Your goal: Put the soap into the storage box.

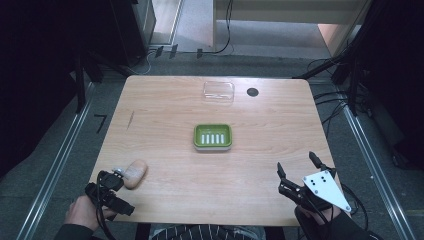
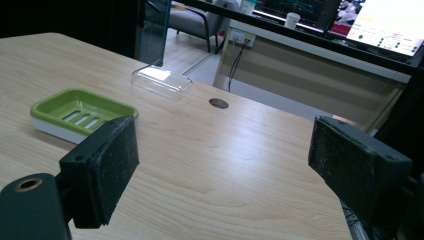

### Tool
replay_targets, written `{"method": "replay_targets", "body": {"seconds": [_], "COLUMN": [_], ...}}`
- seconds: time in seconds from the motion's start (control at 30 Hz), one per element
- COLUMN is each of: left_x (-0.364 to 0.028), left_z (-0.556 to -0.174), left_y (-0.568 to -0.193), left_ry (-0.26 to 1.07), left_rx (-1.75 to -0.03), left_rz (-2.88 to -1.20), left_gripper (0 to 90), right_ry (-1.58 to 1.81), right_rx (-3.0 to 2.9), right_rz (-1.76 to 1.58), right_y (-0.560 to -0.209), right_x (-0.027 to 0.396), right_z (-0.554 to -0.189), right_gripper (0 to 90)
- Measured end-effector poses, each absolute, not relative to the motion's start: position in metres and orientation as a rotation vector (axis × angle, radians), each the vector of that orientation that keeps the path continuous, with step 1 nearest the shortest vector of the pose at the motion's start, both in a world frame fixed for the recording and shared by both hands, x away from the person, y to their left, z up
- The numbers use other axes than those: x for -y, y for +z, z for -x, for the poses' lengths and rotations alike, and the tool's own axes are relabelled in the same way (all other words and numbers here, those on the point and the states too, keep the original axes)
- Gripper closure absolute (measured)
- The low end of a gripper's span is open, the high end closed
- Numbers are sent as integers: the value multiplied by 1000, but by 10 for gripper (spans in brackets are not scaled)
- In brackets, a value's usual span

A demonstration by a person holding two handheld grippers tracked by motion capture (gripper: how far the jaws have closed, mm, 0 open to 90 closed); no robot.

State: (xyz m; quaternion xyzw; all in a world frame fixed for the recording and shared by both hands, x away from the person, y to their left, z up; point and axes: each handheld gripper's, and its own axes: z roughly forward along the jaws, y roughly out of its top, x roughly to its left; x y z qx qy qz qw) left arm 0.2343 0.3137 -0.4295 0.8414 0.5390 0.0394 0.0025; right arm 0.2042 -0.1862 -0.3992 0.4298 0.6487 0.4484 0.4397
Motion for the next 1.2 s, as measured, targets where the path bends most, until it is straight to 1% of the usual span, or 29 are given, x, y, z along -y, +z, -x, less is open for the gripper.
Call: {"method": "replay_targets", "body": {"seconds": [0.43,0.73,1.2], "left_x": [-306,-303,-302], "left_z": [-252,-268,-296], "left_y": [-419,-416,-422], "left_ry": [169,169,166], "left_rx": [-1655,-1646,-1629], "left_rz": [-2592,-2580,-2569], "left_gripper": [0,0,0], "right_ry": [1109,1104,1094], "right_rx": [-1609,-1622,-1616], "right_rz": [-1074,-1065,-1069], "right_y": [-399,-399,-399], "right_x": [185,183,186], "right_z": [-206,-206,-203], "right_gripper": [134,134,134]}}
